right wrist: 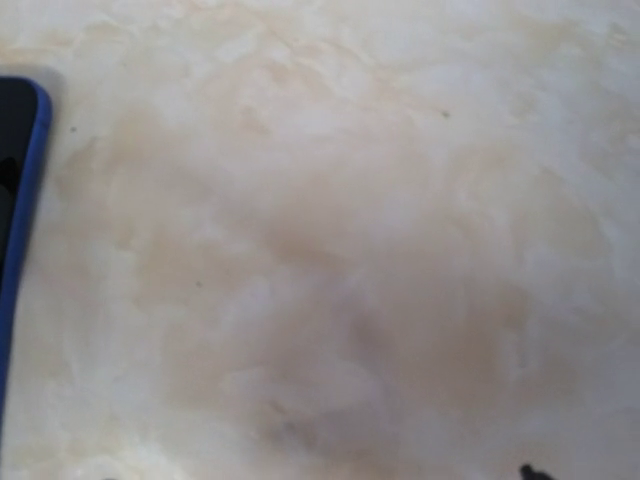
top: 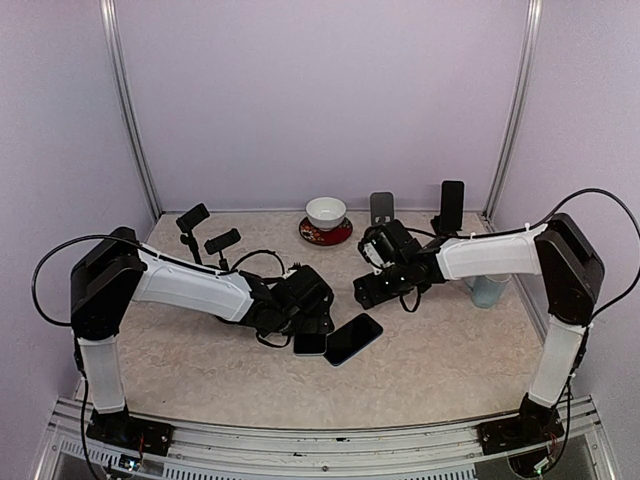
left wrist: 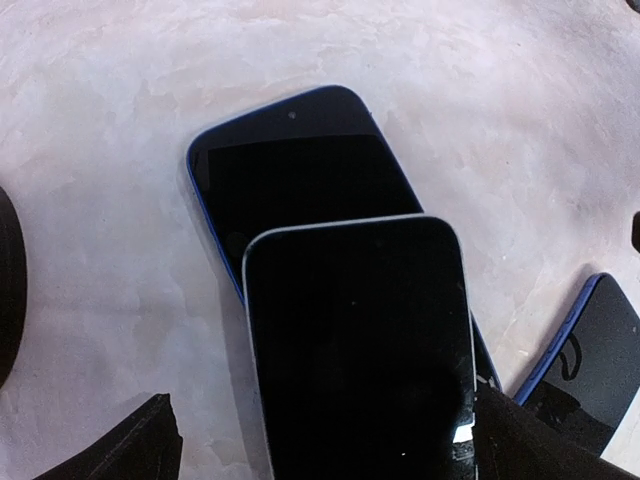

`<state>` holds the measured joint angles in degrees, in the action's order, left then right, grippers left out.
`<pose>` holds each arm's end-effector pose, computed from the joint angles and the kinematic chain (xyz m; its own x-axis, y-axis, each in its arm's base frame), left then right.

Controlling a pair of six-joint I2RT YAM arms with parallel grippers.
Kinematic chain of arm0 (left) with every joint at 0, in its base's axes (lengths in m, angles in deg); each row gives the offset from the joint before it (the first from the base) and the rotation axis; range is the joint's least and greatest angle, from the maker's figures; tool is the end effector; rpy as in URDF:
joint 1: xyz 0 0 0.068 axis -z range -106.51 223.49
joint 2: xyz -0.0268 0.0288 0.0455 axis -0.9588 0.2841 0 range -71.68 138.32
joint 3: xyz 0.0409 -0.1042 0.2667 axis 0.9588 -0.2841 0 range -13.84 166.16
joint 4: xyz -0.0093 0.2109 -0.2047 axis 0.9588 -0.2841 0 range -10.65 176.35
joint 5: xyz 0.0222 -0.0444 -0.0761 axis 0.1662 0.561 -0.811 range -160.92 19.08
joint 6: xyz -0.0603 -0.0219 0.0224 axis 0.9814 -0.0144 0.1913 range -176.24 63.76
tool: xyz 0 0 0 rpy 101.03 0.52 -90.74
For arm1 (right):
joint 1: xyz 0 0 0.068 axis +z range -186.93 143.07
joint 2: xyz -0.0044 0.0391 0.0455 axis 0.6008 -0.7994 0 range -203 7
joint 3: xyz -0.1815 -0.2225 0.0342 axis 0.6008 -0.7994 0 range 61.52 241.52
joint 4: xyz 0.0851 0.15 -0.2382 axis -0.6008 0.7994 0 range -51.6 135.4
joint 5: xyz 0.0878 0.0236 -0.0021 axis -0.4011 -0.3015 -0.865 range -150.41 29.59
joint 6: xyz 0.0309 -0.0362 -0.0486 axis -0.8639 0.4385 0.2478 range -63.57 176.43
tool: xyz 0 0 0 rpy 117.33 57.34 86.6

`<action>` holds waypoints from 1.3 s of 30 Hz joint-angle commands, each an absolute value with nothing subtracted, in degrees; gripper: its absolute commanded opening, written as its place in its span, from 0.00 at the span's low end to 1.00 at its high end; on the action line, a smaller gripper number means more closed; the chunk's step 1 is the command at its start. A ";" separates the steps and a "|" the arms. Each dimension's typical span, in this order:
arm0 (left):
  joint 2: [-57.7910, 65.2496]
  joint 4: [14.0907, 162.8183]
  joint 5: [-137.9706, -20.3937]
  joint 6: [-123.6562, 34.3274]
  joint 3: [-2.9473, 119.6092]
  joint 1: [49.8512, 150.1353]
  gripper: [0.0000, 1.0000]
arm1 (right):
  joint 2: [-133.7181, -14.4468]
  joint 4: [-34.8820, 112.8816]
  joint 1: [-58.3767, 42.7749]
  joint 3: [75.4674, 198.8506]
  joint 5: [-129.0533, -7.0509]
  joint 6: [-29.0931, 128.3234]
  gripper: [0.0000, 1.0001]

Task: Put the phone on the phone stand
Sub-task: Pick up the phone from the center of the board.

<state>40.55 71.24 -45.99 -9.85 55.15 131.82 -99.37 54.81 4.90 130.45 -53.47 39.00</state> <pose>0.2484 -0.3588 0.1207 -0.7830 0.0186 -0.6218 0.1285 0.9828 -0.1325 0.3272 0.2839 0.1570 -0.7564 -0.2780 -0.5921 -0.4008 0.9124 0.0836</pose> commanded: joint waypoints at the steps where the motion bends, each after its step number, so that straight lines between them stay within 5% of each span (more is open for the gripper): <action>1: 41.76 69.48 -43.60 -11.24 57.49 131.78 0.99 | -96.41 53.14 4.21 129.06 -52.70 38.65 0.84; 26: 45.81 70.64 -48.96 -11.46 59.33 132.29 0.98 | -94.49 52.64 3.24 127.50 -52.30 38.97 0.85; 39: 45.31 71.08 -48.58 -12.38 59.28 132.69 0.79 | -93.56 52.98 3.15 127.30 -52.05 38.98 0.85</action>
<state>44.55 70.87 -48.40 -11.67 58.43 132.28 -96.09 53.50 3.78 127.94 -52.66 39.02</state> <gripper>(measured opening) 0.823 0.852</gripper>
